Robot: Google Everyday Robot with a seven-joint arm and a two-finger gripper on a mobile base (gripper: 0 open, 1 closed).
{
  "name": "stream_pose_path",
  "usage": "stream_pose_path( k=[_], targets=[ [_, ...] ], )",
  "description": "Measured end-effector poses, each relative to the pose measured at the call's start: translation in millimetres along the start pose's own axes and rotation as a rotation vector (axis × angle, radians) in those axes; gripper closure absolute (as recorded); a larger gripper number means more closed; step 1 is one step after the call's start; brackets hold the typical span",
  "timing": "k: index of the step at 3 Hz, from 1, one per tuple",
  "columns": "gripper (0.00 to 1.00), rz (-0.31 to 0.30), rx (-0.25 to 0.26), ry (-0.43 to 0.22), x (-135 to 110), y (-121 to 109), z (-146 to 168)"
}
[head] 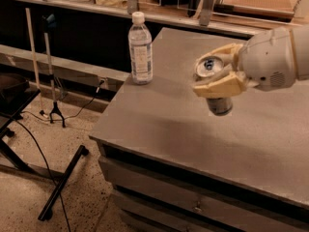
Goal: Knock redbull can over
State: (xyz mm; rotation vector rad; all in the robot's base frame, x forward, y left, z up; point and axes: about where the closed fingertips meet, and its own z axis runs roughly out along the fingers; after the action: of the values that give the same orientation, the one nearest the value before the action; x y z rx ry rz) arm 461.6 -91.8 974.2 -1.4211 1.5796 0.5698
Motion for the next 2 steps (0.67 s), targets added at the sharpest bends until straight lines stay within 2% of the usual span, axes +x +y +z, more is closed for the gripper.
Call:
stream_pose_path(
  k=[1, 2],
  targets=[
    [1.00, -0.014, 0.021, 0.182, -6.1, -2.9, -14.1],
    [1.00, 0.024, -0.018, 0.384, 25.0, -5.7, -20.1]
  ],
)
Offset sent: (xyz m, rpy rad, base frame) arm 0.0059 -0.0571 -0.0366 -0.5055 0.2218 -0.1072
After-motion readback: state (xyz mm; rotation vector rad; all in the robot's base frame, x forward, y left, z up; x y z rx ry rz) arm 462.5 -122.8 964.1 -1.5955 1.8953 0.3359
